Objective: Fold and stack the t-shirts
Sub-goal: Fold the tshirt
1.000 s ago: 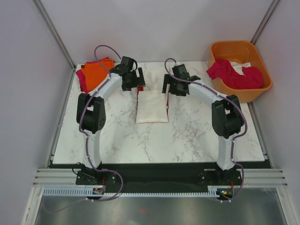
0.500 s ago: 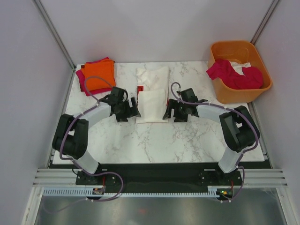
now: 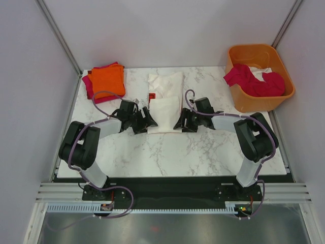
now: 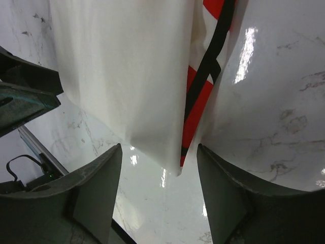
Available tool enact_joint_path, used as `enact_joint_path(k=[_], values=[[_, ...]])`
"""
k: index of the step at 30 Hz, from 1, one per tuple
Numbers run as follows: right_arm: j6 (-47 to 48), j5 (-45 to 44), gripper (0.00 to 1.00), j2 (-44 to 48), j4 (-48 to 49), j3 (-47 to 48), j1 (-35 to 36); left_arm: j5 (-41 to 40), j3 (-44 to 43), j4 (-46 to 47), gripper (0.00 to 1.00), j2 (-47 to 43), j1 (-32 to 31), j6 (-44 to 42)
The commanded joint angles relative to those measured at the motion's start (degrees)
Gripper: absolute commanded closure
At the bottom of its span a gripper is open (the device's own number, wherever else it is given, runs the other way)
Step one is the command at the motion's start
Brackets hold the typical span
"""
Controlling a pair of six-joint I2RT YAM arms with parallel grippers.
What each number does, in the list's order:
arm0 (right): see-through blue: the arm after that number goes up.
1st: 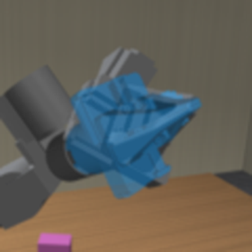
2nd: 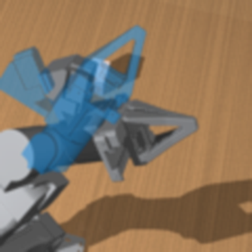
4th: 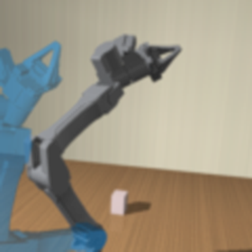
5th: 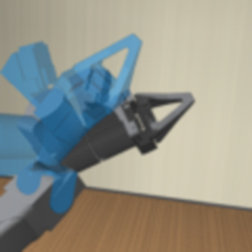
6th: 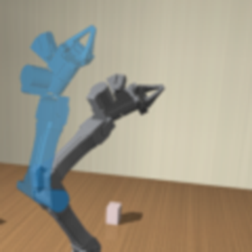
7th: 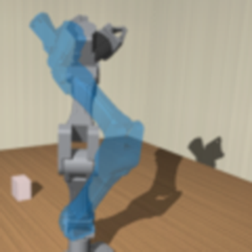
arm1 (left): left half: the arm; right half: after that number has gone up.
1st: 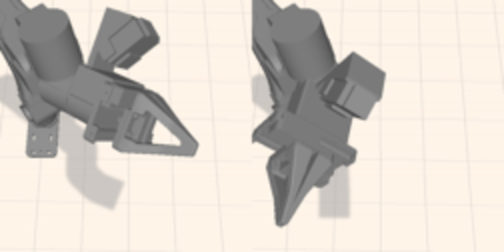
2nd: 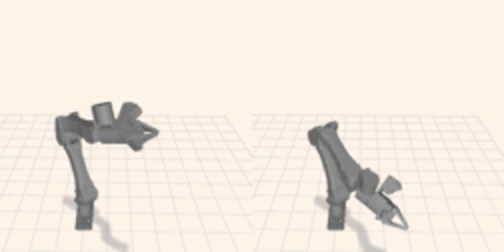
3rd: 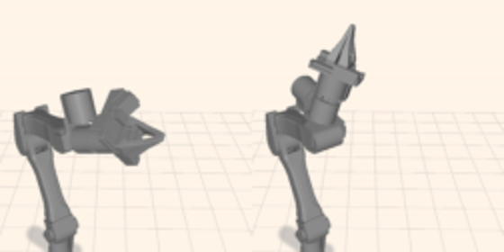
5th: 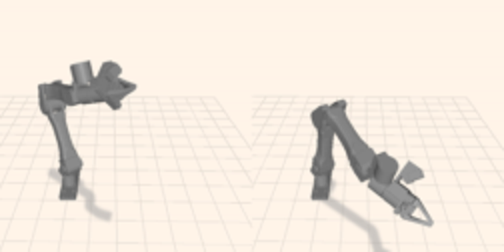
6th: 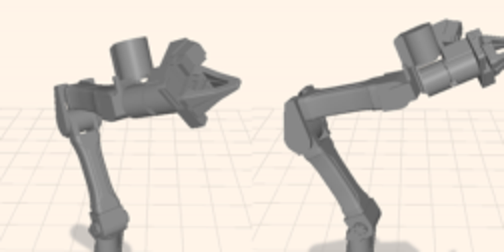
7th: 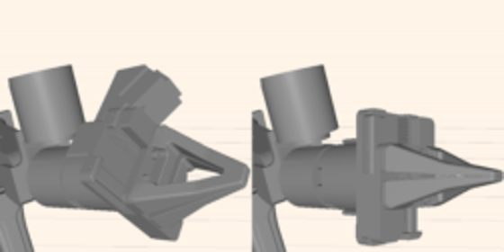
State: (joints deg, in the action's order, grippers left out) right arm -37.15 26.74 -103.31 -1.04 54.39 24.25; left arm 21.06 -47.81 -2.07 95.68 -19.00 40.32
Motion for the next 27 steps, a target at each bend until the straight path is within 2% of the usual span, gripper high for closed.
enact_joint_path(k=[1, 2, 3, 5, 6, 9, 11, 12, 14, 15, 16, 19, 23, 26, 27], values=[[-1.7, 2.3, 0.35, -1.7, 3.8, -2.1, 0.3, -0.1, 1.9, 1.8, 0.19, 2.0, -0.2, 2.4], [-2.0, 2.5, 0.38, -1.9, 5.0, -2.6, 0.3, 0.6, 2.0, 1.9, 0.22, 2.2, -0.1, 2.6], [-2.3, 2.8, 0.44, -2.4, 5.6, -2.9, 0.3, 0.7, 2.1, 1.9, 0.31, 2.8, -0.1, 2.7], [-2.4, 3.2, 0.55, -3.3, 6.3, -3.0, 0.3, 1.7, 2.5, 3.5, 0.41, 3.5, -0.1, 3.0], [-2.5, 3.4, 0.64, -3.6, 6.4, -3.1, 0.3, 2.0, 3.0, 4.0, 0.55, 3.7, -0.1, 3.1], [-2.3, 3.5, 0.72, -4.1, 6.8, -3.1, 0.3, 2.2, 4.5, 5.3, 0.76, 4.6, -0.2, 3.6], [-2.2, 3.5, 0.78, -4.4, 6.9, -3.1, 0.2, 2.1, 5.3, 6.0, 0.80, 4.6, -0.1, 3.8], [-2.3, 3.5, 0.85, -4.4, 7.0, -3.1, 0.3, 2.1, 5.4, 6.0, 0.88, 4.5, -0.1, 3.8], [-2.3, 3.6, 0.91, -4.5, 7.2, -3.1, 0.3, 1.6, 5.5, 6.0, 0.96, 3.9, -0.1, 3.8], [-2.4, 3.7, 0.98, -4.4, 7.2, -3.1, 0.3, 1.7, 5.5, 5.9, 0.98, 3.7, -0.1, 3.7], [-2.4, 3.8, 1.00, -4.4, 7.2, -3.2, 0.2, 1.7, 5.5, 5.9, 0.98, 3.3, -0.1, 3.7], [-2.6, 4.0, 1.00, -2.4, 7.0, -4.5, 0.2, 2.4, 5.8, 5.1, 0.98, 1.6, -0.1, 3.5], [-2.1, 3.6, 1.00, 4.9, 5.4, -7.9, 0.5, 2.6, 8.9, 3.3, 0.98, -3.5, -0.4, 3.5], [-1.8, 2.6, 1.00, 12.5, 2.9, -11.5, 1.3, 2.6, 12.9, 3.3, 0.98, -10.3, -0.9, 3.5], [-2.0, 2.1, 1.00, 14.8, 2.3, -12.5, 1.8, 2.6, 15.4, 3.3, 0.98, -15.1, -1.1, 3.5]])
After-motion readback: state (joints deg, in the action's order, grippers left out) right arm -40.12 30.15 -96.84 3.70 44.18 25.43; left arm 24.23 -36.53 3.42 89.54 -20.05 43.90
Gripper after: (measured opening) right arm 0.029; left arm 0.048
